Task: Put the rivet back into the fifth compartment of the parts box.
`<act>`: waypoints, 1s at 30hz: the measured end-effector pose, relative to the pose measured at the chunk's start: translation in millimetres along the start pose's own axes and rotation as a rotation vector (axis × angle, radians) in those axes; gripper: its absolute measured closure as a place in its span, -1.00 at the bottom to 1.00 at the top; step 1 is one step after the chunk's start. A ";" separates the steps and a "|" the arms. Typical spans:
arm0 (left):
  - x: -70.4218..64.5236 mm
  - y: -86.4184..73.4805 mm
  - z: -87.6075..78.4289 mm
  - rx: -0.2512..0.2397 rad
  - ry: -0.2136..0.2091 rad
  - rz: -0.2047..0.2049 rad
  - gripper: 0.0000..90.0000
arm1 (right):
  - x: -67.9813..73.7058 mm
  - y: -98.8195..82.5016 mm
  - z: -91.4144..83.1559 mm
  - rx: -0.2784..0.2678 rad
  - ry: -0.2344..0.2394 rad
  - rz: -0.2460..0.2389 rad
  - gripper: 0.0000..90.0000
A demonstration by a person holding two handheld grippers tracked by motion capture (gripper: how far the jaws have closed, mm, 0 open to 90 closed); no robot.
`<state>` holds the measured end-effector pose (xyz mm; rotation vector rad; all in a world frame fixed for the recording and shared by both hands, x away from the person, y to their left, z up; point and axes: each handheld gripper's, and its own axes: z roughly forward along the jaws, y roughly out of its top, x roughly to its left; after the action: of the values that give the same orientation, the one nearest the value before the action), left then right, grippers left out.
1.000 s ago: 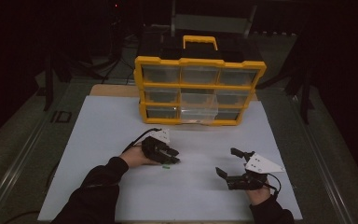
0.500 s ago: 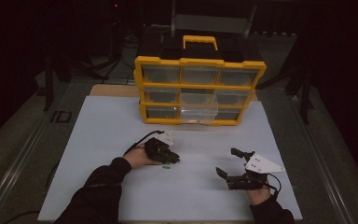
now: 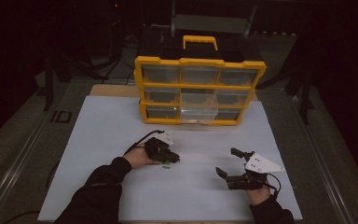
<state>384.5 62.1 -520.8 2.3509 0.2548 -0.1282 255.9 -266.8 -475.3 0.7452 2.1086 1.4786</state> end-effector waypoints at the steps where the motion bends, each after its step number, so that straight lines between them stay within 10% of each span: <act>1: 0.5 1.1 -2.4 -0.013 -0.001 -0.001 0.81 | 0.0 0.1 -0.3 0.001 -0.001 0.003 -0.75; 30: -10.8 73.0 -92.6 -0.191 0.009 0.106 0.81 | -0.5 0.3 -0.3 -0.004 -0.002 0.006 -0.75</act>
<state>391.6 74.9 -403.3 2.1702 0.1390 -0.0401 256.1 -267.3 -475.0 0.7510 2.1032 1.4846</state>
